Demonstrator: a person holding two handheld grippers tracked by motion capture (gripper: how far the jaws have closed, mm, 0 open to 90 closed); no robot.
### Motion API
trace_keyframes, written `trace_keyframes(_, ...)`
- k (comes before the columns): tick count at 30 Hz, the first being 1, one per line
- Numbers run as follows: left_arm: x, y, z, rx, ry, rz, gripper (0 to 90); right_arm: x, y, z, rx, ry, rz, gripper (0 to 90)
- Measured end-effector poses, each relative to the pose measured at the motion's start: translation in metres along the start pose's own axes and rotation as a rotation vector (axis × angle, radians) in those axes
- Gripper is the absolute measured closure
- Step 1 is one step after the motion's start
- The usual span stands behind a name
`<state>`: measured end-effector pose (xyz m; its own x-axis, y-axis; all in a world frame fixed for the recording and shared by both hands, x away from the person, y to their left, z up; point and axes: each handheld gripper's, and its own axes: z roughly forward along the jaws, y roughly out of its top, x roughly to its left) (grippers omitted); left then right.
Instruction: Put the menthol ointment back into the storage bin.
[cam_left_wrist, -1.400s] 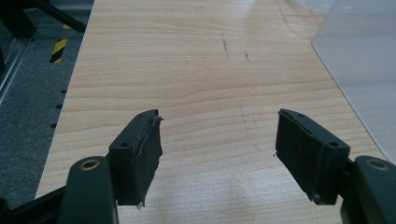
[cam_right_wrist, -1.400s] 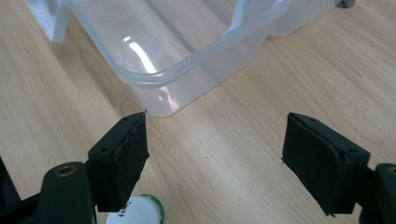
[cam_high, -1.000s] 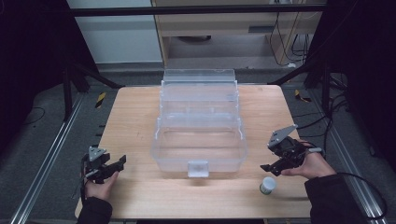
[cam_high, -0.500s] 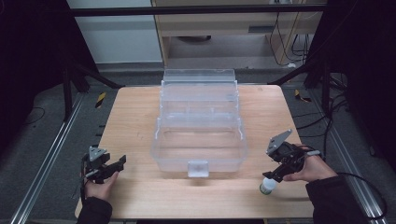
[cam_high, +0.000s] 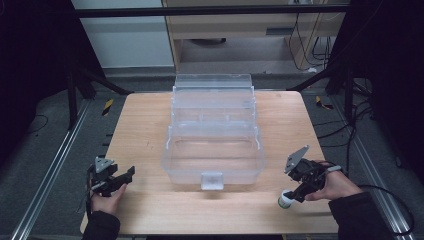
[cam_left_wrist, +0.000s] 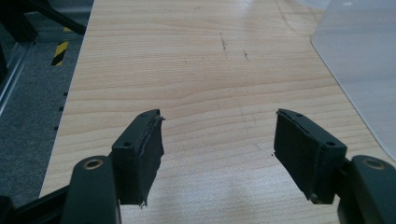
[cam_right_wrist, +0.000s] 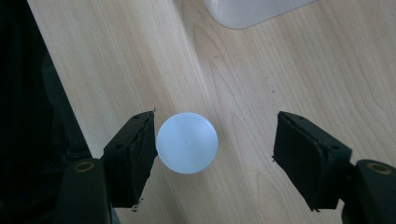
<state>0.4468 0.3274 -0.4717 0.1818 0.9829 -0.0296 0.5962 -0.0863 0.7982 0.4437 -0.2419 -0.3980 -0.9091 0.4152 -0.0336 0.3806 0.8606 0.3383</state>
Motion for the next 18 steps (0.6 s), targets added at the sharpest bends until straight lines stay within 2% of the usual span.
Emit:
trace_keyframes(5,0.0,0.0,0.0,0.001,0.0,0.002,32.3,0.002,-0.002,0.004,0.021,0.016,0.003,30.4)
trace_keyframes(18,0.0,0.0,-0.001,-0.001,0.001,0.005,32.5,0.005,-0.004,0.013,0.055,0.03,-0.027,31.2)
